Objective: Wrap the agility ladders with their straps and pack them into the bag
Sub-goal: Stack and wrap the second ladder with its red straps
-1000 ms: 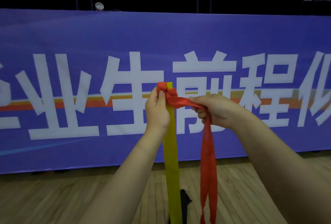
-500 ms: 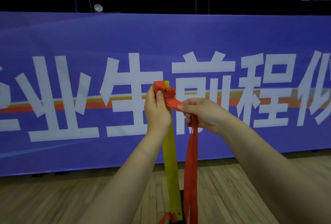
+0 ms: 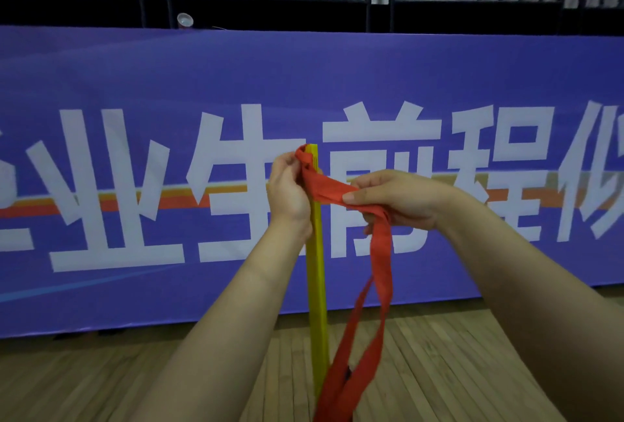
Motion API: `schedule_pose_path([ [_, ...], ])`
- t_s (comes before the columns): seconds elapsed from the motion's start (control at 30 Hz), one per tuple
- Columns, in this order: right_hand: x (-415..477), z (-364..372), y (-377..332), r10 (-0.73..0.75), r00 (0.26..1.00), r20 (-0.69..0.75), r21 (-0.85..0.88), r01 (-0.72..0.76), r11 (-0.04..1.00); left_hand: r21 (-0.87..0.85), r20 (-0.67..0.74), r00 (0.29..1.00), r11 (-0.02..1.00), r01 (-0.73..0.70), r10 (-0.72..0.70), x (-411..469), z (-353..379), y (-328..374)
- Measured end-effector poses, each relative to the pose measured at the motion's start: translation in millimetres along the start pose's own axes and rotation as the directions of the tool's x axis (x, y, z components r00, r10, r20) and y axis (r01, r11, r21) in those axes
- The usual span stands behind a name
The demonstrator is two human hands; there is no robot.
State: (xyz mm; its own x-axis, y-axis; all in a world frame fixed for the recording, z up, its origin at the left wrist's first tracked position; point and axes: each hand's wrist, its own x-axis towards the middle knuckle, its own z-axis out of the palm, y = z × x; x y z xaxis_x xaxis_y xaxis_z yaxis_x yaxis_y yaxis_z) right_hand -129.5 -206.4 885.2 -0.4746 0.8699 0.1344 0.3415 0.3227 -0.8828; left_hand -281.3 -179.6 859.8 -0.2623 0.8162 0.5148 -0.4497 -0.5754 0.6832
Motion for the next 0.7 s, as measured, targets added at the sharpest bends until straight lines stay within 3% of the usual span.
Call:
schedule_pose_path([
  [0.13, 2, 1, 11, -0.135, 0.978, -0.160, 0.227, 0.169, 0.959, 0.336, 0.108, 0.947, 0.885, -0.322, 0.304, 1, -3, 4],
  [0.23, 6, 3, 23, -0.075, 0.979, -0.187, 0.159, 0.105, 0.982, 0.410, 0.143, 0.944, 0.850, -0.331, 0.299, 4, -4, -1],
  [0.3, 9, 3, 26, -0.082, 0.956, -0.282, 0.010, 0.089, 0.996, 0.389, 0.116, 0.964, 0.882, -0.267, 0.241, 6, -3, -4],
  [0.37, 10, 6, 23, -0.179, 0.903, -0.390, -0.131, 0.138, 0.982, 0.321, 0.053, 0.975, 0.921, -0.219, 0.214, 5, -4, -3],
  [0.43, 10, 10, 17, -0.337, 0.846, -0.414, -0.264, 0.243, 0.933, 0.126, 0.029, 0.993, 0.985, -0.121, 0.119, 6, -6, 2],
  [0.5, 11, 15, 12, -0.448, 0.791, -0.416, -0.320, 0.334, 0.887, -0.098, 0.131, 0.986, 0.988, 0.118, -0.104, 6, -7, 8],
  [0.6, 17, 21, 5, -0.454, 0.781, -0.429, -0.182, 0.418, 0.890, -0.218, 0.360, 0.873, 0.881, 0.421, -0.328, 0, -2, 15],
  [0.7, 14, 15, -1, -0.405, 0.864, -0.299, -0.125, 0.385, 0.914, -0.169, 0.517, 0.752, 0.813, 0.558, -0.409, -5, -1, 14],
])
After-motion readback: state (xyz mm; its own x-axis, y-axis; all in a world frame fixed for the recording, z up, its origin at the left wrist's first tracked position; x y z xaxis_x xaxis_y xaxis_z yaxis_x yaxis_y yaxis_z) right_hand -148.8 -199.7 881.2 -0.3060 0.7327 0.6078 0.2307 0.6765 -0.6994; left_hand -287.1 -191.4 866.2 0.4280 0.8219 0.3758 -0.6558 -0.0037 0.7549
